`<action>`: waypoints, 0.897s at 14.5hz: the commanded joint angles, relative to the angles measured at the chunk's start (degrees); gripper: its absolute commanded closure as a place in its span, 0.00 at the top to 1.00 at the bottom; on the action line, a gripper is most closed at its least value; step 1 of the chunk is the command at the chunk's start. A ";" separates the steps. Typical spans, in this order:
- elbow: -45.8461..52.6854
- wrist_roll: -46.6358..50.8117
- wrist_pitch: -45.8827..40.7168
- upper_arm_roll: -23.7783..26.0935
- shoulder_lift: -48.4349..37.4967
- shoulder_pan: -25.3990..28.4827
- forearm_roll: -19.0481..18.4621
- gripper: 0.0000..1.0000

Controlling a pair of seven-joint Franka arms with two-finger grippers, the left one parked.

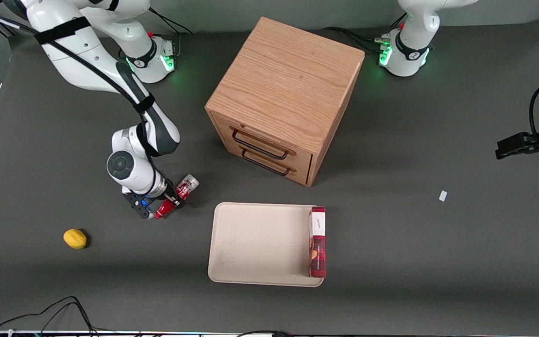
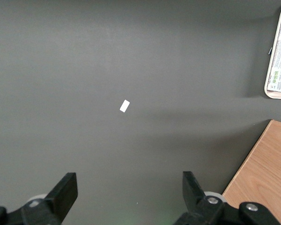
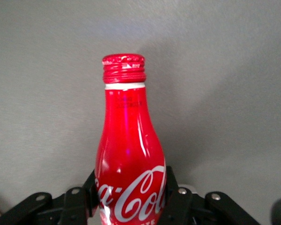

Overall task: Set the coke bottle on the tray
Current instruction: 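Lift the bottle and carry it over the cream tray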

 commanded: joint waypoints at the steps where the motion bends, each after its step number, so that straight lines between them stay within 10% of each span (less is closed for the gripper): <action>1: 4.82 -0.27 -12.01 0.35 -5.93 -0.18 0.80 0.00; 13: 48.32 -17.67 -50.03 2.98 -0.34 0.34 -0.43 0.00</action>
